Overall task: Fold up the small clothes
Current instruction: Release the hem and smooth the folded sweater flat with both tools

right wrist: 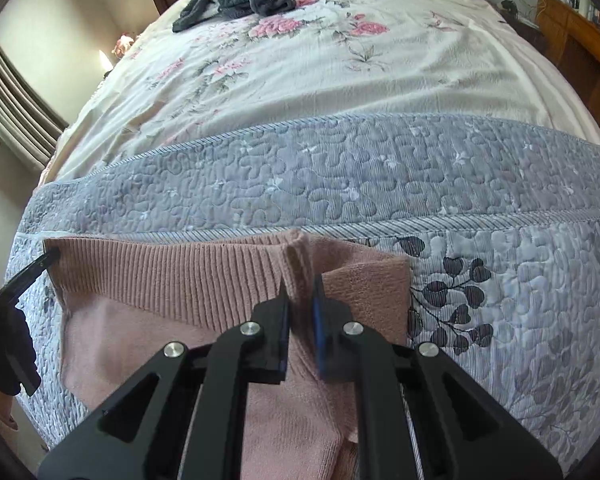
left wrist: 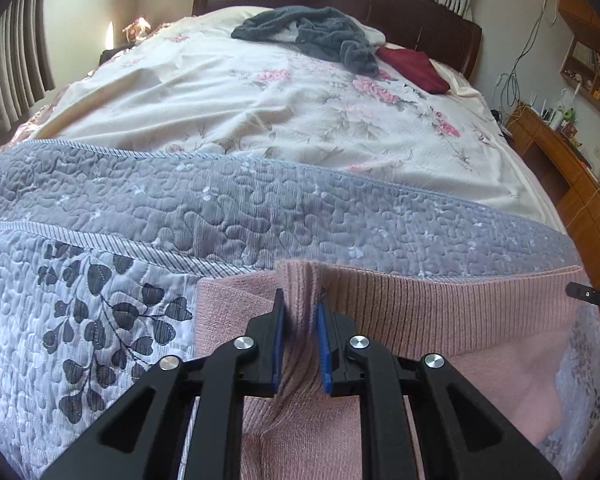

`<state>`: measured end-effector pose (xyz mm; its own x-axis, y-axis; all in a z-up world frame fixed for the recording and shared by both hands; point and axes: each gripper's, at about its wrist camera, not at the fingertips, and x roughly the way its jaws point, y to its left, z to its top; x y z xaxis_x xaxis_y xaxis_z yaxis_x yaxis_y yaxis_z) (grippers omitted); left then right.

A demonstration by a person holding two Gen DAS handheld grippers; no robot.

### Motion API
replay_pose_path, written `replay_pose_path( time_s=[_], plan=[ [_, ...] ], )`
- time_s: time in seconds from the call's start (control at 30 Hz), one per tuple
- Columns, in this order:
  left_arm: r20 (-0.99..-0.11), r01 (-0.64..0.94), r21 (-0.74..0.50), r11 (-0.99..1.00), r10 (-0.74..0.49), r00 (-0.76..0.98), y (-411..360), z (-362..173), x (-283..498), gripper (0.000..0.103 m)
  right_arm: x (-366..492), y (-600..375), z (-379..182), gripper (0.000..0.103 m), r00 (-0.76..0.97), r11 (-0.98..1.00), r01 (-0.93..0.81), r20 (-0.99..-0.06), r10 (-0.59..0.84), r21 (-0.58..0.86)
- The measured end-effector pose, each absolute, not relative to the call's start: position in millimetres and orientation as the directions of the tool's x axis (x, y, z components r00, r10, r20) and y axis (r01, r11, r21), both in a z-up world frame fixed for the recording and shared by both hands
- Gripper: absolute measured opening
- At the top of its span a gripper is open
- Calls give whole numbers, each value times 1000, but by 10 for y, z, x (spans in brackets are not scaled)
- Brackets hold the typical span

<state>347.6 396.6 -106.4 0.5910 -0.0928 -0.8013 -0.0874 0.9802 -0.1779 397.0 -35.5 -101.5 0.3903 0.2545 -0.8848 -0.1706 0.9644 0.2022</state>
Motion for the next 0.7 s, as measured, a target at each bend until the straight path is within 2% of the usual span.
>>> replay_pose_path(
  time_s=[0.13, 0.4, 0.43, 0.53, 0.7],
  plan=[
    [-826, -122, -164, 979, -69, 559, 4002, -1276, 3608, 16, 4116, -397, -1318, 9, 360, 971, -125, -903, 234, 202],
    [-849, -198, -145, 969, -19, 528, 4241, -1410, 3584, 30, 4157, -445, -1502, 15, 349, 980, -101, -916, 198, 173],
    [-844, -210, -145, 967, -10, 536, 4267, -1371, 3531, 31, 4117, -471, -1465, 17, 353, 978, -100, -913, 206, 182],
    [-822, -209, -146, 967, -1, 569, 4279, -1197, 3304, 33, 3887, -579, -1295, 30, 365, 972, -95, -900, 236, 217],
    [-820, -125, -126, 984, -32, 572, 4022, -1002, 2829, 43, 3263, -714, -1152, 42, 316, 947, -147, -894, 318, 285]
  ],
)
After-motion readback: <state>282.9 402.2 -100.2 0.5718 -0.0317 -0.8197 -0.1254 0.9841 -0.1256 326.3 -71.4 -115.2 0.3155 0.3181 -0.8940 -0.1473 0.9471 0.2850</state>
